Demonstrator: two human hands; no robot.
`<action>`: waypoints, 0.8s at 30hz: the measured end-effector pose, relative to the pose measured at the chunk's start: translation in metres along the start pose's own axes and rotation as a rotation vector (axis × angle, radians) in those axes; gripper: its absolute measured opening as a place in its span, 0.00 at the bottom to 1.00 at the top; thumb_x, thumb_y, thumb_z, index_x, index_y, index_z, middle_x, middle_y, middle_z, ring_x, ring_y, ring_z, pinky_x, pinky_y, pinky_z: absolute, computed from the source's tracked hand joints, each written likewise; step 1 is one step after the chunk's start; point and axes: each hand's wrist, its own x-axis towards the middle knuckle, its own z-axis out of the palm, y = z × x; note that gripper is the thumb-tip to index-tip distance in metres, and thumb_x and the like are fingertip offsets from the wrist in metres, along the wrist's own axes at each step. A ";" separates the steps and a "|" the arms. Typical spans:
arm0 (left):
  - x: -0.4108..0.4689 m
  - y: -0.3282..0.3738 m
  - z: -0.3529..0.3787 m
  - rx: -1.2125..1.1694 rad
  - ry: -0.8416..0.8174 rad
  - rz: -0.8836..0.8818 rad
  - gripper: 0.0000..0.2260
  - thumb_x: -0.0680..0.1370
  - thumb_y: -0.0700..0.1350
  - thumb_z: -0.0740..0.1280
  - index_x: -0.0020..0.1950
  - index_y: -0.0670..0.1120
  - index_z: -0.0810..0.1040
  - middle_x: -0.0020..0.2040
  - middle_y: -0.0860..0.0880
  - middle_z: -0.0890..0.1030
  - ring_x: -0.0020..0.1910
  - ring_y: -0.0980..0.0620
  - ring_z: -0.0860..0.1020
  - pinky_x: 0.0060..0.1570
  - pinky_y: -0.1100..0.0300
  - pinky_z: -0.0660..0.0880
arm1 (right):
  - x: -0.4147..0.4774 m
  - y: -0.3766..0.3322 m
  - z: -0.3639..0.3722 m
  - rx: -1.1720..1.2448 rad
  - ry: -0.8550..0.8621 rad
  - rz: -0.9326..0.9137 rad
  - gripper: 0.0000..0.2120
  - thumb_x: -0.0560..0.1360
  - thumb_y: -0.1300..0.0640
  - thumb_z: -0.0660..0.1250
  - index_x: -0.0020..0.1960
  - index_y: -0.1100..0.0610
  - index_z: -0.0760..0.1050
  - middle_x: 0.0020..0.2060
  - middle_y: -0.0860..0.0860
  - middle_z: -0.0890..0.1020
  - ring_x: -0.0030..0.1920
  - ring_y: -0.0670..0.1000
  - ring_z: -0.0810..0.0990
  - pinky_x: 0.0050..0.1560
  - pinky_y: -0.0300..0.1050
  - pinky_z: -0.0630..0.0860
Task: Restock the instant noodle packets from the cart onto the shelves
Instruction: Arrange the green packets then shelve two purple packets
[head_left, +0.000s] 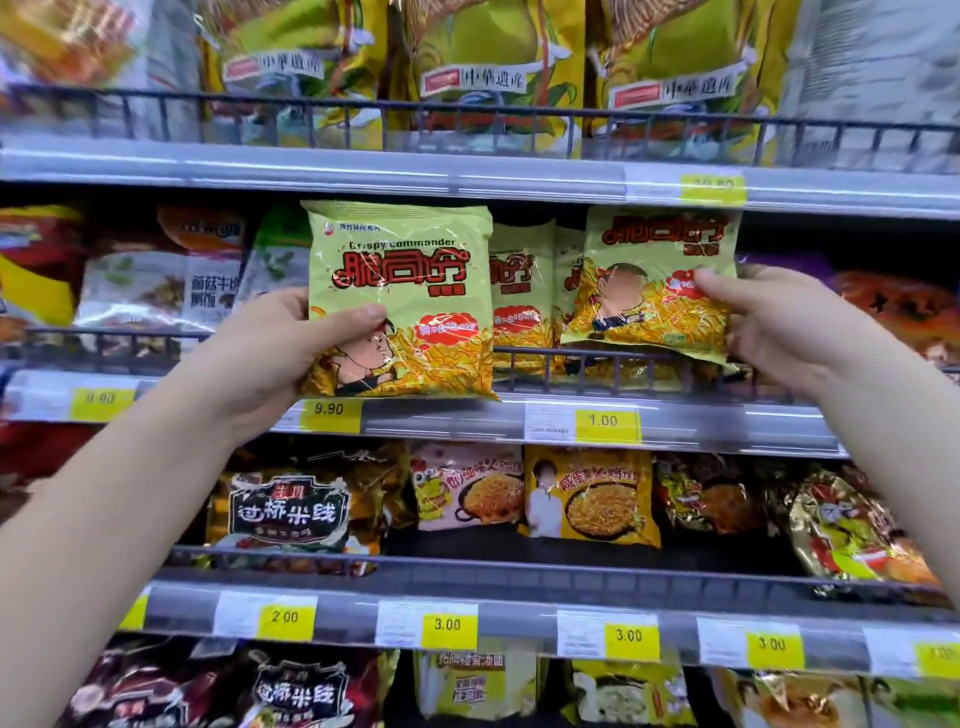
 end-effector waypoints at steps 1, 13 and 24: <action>0.001 -0.001 0.002 0.002 0.004 0.005 0.09 0.74 0.42 0.73 0.52 0.41 0.79 0.38 0.48 0.87 0.34 0.55 0.84 0.31 0.66 0.79 | 0.002 0.001 0.002 -0.011 0.018 -0.008 0.17 0.80 0.61 0.67 0.67 0.64 0.73 0.55 0.57 0.85 0.48 0.50 0.86 0.47 0.46 0.85; 0.015 0.000 0.012 0.015 -0.061 0.045 0.20 0.70 0.46 0.75 0.59 0.40 0.81 0.50 0.44 0.86 0.40 0.51 0.84 0.38 0.61 0.83 | 0.005 0.009 0.010 -0.443 0.070 -0.181 0.23 0.75 0.47 0.75 0.65 0.53 0.74 0.56 0.52 0.83 0.56 0.51 0.84 0.60 0.48 0.80; 0.022 -0.004 0.021 -0.016 -0.046 0.062 0.12 0.70 0.43 0.74 0.53 0.43 0.81 0.43 0.48 0.87 0.38 0.53 0.84 0.39 0.60 0.82 | -0.013 -0.002 0.011 -0.933 0.087 -0.195 0.28 0.70 0.34 0.73 0.61 0.52 0.77 0.50 0.48 0.82 0.53 0.52 0.81 0.53 0.47 0.76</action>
